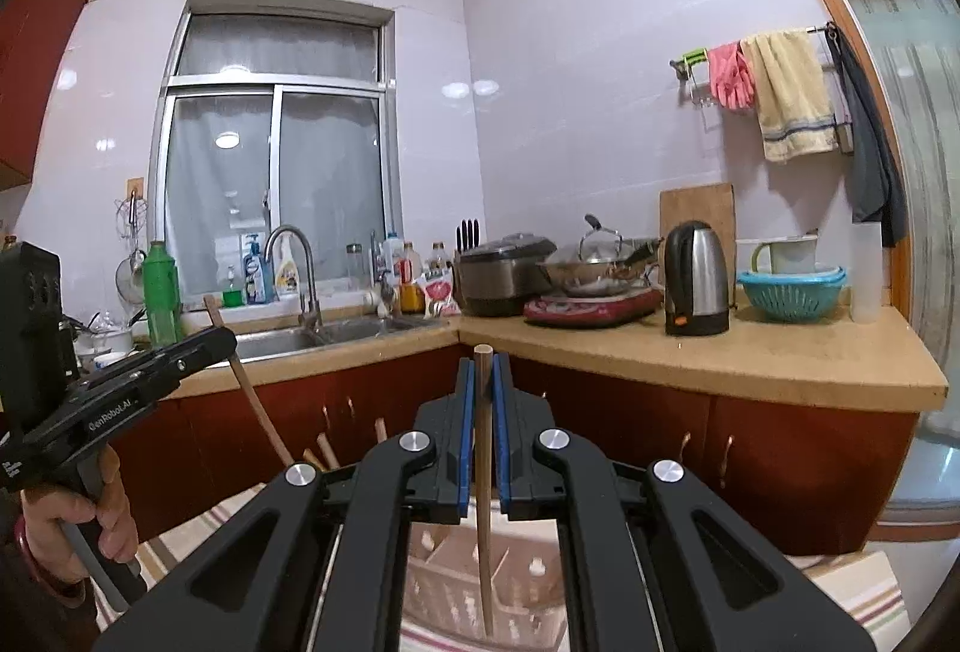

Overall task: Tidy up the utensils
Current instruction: 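Lift both held chopsticks and lower them into the caddy, then open both tools to drop the chopsticks into the caddy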

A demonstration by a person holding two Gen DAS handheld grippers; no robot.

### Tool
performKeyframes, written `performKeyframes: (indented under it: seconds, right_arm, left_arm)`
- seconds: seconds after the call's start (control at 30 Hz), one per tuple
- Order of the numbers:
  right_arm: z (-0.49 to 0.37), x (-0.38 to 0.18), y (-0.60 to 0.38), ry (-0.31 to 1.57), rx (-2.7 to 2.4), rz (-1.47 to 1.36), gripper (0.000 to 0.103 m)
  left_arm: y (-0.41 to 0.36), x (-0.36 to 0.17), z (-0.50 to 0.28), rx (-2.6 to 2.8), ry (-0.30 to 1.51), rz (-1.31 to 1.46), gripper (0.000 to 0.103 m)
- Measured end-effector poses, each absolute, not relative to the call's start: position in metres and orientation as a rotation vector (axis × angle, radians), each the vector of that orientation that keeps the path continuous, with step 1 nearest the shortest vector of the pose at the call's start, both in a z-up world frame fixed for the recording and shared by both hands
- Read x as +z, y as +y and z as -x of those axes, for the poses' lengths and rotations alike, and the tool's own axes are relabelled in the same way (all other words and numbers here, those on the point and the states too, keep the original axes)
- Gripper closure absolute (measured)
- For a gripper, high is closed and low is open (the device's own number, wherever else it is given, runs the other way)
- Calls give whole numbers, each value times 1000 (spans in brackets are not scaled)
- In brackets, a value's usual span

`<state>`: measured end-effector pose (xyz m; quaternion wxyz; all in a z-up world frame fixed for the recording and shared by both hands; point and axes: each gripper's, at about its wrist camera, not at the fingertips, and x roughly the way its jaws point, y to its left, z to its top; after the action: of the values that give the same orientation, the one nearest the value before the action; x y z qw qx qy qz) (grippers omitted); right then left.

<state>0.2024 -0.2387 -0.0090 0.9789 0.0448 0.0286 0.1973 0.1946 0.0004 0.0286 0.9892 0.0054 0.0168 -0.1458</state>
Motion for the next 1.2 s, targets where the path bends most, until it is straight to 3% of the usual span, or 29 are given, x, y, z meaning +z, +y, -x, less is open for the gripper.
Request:
performKeyframes:
  seconds: [0.33, 0.77, 0.83, 0.9, 0.97, 1.2]
  right_arm:
    - [-241, -8, -232, 18, 380, -95, 96]
    - [-283, -65, -227, 170, 349, -108, 96]
    - [-282, -71, -226, 182, 333, -102, 94]
    - [-280, -74, -227, 193, 331, -109, 83]
    - [-274, -76, -229, 191, 316, -117, 63]
    - [-247, -67, -234, 175, 292, -119, 41]
  left_arm:
    - [-13, 36, -240, -277, -21, -9, 97]
    - [-11, -47, -290, -254, 194, -19, 95]
    - [-9, -57, -292, -244, 224, -14, 81]
    - [-6, -64, -289, -233, 239, -3, 48]
    - [-4, -67, -283, -224, 236, 6, 41]
    - [-2, -63, -260, -207, 253, 10, 24]
